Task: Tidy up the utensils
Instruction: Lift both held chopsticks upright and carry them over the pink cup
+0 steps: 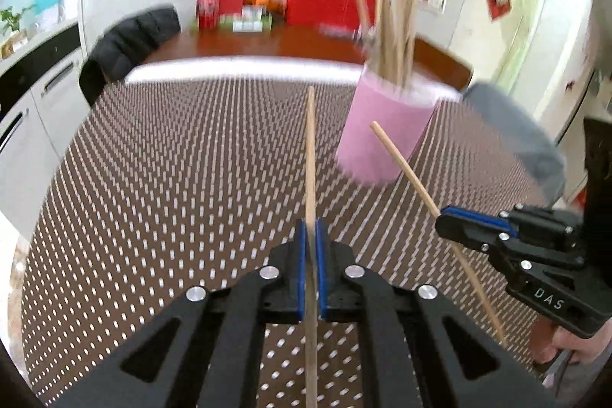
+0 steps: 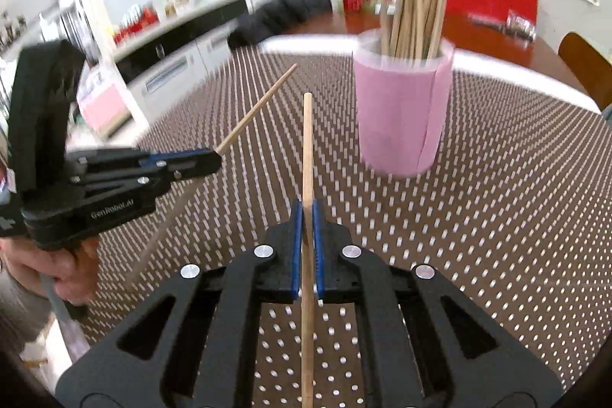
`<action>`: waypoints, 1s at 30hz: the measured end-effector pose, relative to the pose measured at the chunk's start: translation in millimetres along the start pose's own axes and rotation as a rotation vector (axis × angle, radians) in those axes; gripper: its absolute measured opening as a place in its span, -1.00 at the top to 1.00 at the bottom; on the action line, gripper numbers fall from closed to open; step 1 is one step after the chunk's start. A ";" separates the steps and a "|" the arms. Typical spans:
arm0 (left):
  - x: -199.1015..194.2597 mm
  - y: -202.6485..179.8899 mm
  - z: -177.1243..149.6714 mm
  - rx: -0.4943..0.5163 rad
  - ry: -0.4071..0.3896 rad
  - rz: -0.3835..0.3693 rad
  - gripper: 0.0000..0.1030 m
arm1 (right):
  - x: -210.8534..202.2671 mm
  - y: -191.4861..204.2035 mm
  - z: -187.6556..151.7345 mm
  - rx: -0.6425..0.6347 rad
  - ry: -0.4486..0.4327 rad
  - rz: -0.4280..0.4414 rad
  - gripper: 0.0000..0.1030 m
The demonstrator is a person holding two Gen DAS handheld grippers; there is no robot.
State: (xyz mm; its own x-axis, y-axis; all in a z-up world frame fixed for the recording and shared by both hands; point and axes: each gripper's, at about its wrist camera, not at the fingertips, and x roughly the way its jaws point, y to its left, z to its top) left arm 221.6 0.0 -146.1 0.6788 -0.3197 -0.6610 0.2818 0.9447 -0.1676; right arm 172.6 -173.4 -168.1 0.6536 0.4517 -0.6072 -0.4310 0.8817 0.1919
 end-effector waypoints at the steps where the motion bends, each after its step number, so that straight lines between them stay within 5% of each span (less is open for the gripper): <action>1: -6.8 -2.4 3.5 0.002 -0.032 -0.009 0.90 | -6.8 -1.0 3.1 0.007 -0.033 0.006 0.89; 16: -39.2 -67.4 112.8 0.042 -0.496 -0.191 0.90 | -73.8 -42.2 112.1 0.142 -0.554 0.050 0.89; 23: -23.3 -80.1 144.7 0.025 -0.641 -0.257 0.90 | -70.4 -78.8 150.6 0.198 -0.694 0.064 0.89; 30: 4.7 -78.7 150.7 0.046 -0.689 -0.235 0.90 | -44.2 -98.9 156.0 0.229 -0.716 0.029 0.88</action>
State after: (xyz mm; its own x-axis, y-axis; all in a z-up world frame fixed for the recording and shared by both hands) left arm 304.8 -86.7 -25.8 0.8654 -0.5011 0.0018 0.4905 0.8464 -0.2073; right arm 283.4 -259.3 -40.0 0.9223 0.3848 0.0354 -0.3655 0.8389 0.4034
